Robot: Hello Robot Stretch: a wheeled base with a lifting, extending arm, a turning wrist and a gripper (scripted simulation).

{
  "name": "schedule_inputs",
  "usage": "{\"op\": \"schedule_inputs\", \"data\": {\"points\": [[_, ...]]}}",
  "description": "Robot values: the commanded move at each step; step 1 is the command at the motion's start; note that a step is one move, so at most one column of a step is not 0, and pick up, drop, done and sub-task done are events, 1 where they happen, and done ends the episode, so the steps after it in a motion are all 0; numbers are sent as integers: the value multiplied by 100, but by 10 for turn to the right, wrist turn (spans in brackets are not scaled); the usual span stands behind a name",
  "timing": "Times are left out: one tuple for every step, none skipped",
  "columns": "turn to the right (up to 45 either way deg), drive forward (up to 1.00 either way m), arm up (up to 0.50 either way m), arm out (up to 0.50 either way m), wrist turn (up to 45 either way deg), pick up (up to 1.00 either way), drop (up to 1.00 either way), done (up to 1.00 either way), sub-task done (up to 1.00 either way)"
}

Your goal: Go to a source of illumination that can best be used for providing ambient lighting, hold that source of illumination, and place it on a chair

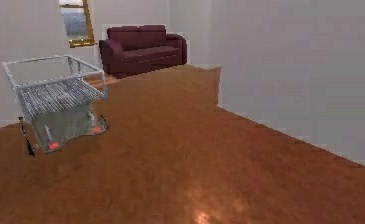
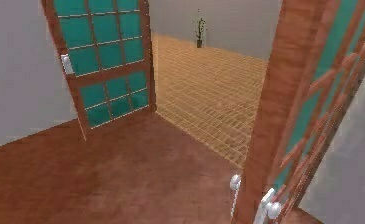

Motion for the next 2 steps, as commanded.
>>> {"op": "schedule_inputs", "data": {"points": [[0,100,0,0,0,0,0,0,0],[0,100,0,0,0,0,0,0,0]]}}
